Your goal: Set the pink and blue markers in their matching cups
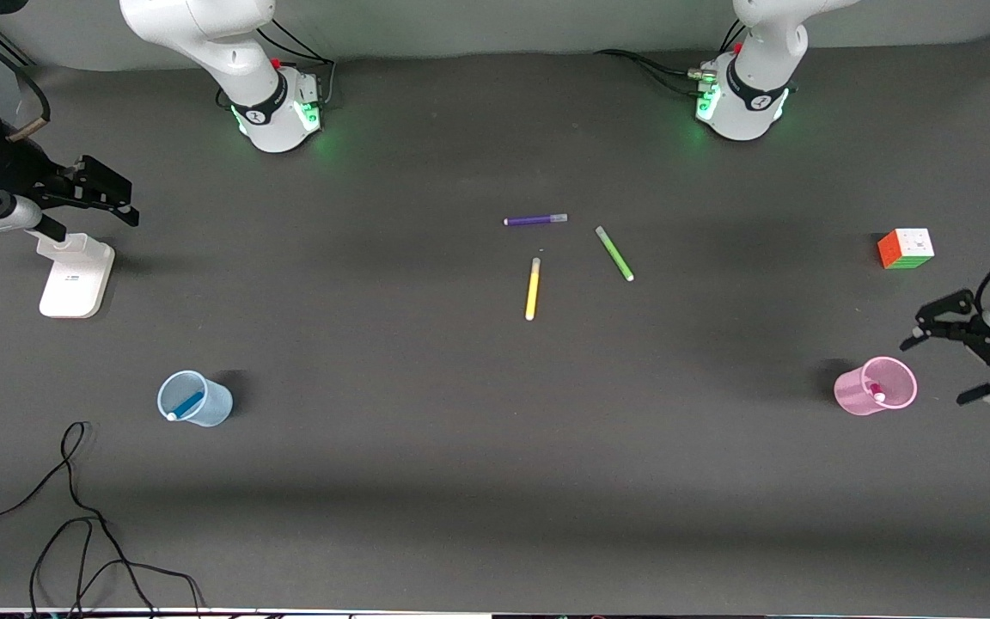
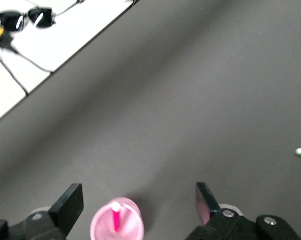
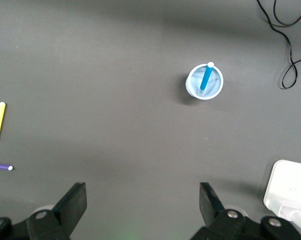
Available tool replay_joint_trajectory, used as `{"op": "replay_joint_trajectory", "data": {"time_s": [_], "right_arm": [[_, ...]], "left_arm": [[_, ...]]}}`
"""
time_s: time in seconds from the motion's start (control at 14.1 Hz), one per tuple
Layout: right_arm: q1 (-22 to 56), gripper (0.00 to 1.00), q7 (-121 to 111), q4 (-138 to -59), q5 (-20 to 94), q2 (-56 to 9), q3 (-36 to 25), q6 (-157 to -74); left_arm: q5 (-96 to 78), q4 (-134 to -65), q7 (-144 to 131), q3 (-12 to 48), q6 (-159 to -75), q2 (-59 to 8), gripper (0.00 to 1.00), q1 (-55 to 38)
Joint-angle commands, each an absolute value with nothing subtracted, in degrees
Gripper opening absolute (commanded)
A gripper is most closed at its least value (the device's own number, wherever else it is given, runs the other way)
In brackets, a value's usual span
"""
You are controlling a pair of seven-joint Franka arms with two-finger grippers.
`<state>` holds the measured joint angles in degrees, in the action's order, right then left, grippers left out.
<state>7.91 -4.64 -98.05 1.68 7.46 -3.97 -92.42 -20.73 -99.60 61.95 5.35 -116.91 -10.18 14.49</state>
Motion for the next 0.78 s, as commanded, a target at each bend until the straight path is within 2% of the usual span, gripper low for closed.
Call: {"op": "replay_joint_trajectory", "data": {"time_s": [0.0,0.28,0.5,0.71], "right_arm": [[6.7,1.0,-3.4,-99.8,1.9,7.9,-3.5,-94.7],[6.2,1.0,-3.7,-100.5,1.3,7.9,-3.1,-93.3],[6.9,1.0,-1.9,-100.5,1.0,8.2,-3.0,-93.9],[6.9,1.0,0.2,-100.5,0.8,7.9,-2.6,-95.9]], "left_arm": [[-13.6,-96.4,41.6,4.6,-109.5,-7.8,1.0,10.2],[-5.6,-89.0,19.5,4.6,-97.4,-8.4,1.0,4.9],[-2.9,-87.9,10.4,4.7,-94.3,-8.6,1.0,1.9],[0.4,-84.6,1.9,4.7,-83.9,-8.6,1.0,-2.6]]}}
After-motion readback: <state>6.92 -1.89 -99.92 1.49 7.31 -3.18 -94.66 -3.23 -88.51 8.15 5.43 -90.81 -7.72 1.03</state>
